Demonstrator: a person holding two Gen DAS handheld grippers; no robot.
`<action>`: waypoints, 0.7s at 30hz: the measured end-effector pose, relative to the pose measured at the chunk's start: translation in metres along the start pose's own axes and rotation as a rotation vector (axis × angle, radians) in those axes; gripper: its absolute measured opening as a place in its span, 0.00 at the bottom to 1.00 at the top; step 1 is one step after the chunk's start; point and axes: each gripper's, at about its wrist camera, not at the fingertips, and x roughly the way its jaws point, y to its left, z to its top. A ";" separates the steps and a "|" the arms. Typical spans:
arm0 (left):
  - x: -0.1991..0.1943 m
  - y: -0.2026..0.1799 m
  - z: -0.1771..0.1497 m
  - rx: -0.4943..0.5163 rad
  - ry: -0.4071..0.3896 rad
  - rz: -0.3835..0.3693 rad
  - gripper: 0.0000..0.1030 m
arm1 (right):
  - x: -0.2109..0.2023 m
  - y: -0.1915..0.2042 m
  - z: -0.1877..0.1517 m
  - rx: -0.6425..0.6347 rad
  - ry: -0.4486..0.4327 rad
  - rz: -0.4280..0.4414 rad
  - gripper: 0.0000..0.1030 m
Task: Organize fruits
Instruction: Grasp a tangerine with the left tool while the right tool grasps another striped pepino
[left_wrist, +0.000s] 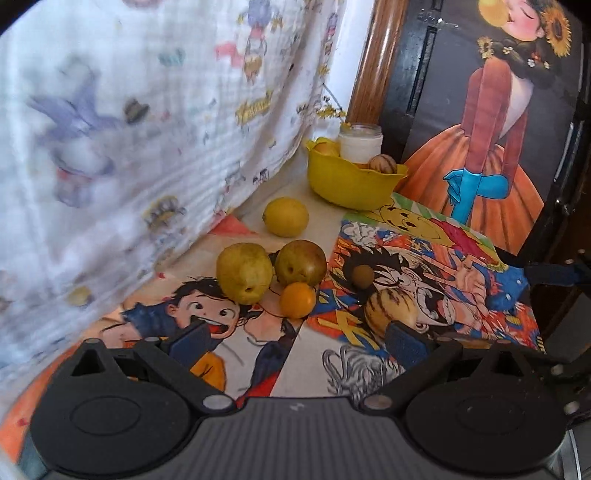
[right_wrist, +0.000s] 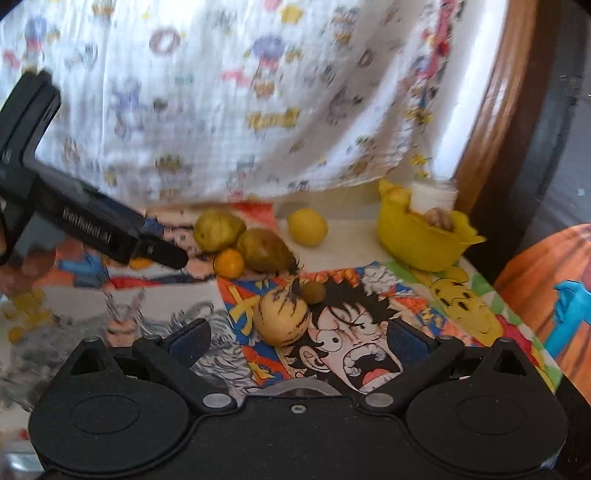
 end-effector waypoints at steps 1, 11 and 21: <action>0.007 0.002 0.001 -0.015 0.006 -0.003 1.00 | 0.009 -0.002 0.000 -0.009 0.016 0.017 0.96; 0.054 0.017 -0.001 -0.162 0.038 0.001 0.87 | 0.061 -0.002 -0.002 -0.040 0.081 0.085 0.83; 0.072 0.012 0.001 -0.192 0.029 -0.012 0.63 | 0.091 -0.003 0.002 -0.061 0.104 0.105 0.65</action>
